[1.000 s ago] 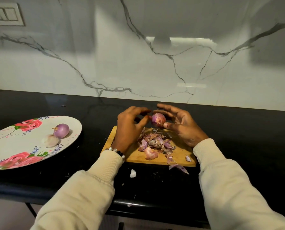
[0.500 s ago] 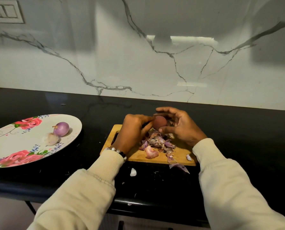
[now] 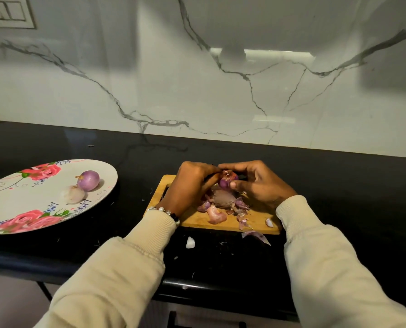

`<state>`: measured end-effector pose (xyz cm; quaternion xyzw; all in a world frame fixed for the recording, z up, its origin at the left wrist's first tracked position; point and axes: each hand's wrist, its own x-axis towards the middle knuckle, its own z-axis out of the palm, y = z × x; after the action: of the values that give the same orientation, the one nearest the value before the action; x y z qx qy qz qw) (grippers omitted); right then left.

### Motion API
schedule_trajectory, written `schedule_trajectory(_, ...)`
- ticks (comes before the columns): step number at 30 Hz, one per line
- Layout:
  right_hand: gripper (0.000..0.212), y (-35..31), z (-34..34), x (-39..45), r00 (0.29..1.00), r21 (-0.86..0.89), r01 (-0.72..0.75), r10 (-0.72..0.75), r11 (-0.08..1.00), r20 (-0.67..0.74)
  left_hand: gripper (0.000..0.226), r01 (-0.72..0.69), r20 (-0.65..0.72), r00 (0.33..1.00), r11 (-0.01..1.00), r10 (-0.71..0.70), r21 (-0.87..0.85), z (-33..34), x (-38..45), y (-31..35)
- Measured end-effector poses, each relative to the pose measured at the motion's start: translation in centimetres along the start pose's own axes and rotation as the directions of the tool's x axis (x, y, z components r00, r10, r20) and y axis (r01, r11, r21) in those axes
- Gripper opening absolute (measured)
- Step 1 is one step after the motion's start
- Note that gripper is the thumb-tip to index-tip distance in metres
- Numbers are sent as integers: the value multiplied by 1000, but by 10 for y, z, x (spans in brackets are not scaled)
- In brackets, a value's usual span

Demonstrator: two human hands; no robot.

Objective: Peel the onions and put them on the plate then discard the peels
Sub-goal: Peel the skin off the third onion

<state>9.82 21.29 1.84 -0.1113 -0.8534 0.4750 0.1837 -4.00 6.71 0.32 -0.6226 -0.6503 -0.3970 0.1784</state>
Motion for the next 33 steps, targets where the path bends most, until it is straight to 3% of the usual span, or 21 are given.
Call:
schedule_trajectory(8, 45, 3, -1, 1, 1000, -12, -6, 7, 1000, 17, 21, 54, 20, 998, 994, -53, -98, -3, -1, 3)
schedule_trajectory(24, 46, 1, 4, 2, 1000, 115, 8, -9, 993, 5, 9, 52, -73, 996, 994, -45, 100, 3, -1, 1)
schedule_trajectory(29, 48, 0, 6, 2, 999, 154, 37, -35, 987, -12, 8, 137, -97, 987, 989, -131, 60, 4, 0, 2)
schedule_trajectory(33, 54, 0, 5, 2, 995, 195, 89, -79, 977, -56, 3, 301, -124, 941, 947, -313, -110, 7, 2, 3)
